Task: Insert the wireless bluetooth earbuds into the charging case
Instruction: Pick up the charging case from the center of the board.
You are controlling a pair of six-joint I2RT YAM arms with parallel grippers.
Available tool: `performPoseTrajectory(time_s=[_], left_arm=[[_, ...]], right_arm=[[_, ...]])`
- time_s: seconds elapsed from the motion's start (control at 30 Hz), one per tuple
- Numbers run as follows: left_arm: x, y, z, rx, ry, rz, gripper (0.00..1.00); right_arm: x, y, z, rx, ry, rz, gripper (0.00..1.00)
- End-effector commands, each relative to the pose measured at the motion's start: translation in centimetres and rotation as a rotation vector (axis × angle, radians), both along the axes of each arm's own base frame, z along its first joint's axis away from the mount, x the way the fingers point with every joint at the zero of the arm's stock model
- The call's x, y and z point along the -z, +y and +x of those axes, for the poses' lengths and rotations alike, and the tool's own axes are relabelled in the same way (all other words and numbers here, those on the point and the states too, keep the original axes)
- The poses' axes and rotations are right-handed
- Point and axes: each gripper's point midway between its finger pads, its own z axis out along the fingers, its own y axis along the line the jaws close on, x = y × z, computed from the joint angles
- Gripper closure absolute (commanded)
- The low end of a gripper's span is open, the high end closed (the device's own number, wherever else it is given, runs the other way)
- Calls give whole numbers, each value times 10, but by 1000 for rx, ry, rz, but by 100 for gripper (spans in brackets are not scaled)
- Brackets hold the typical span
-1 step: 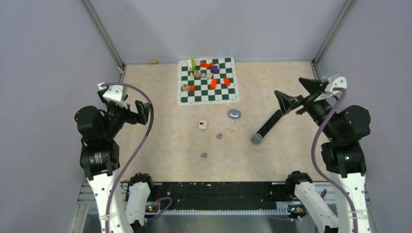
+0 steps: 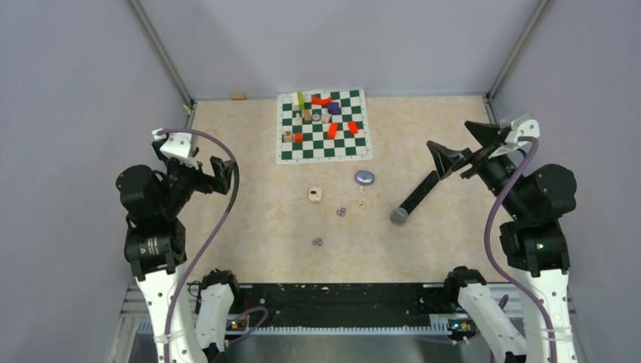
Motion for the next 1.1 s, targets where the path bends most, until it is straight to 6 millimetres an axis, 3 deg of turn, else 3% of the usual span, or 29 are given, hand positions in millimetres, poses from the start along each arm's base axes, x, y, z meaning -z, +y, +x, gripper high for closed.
performPoseTrajectory(time_s=[0.0,0.27,0.67,0.9,1.07], left_arm=[[-8,-6,2,56,-28,1,1],[-4,-4,7,59,-13,-5,1],[13,4,15,43,-3,44,1],[35,10,25,40,70,54,1],[54,0,37,83,134,27,1]], right_arm=[[-4,6,4,-17,-25,19,1],[24,10,28,3,-29,-99,1],[47,27,34,-71,25,-121,1],[61,34,40,-96,59,-129,1],[69,32,48,-75,72,-144,1]])
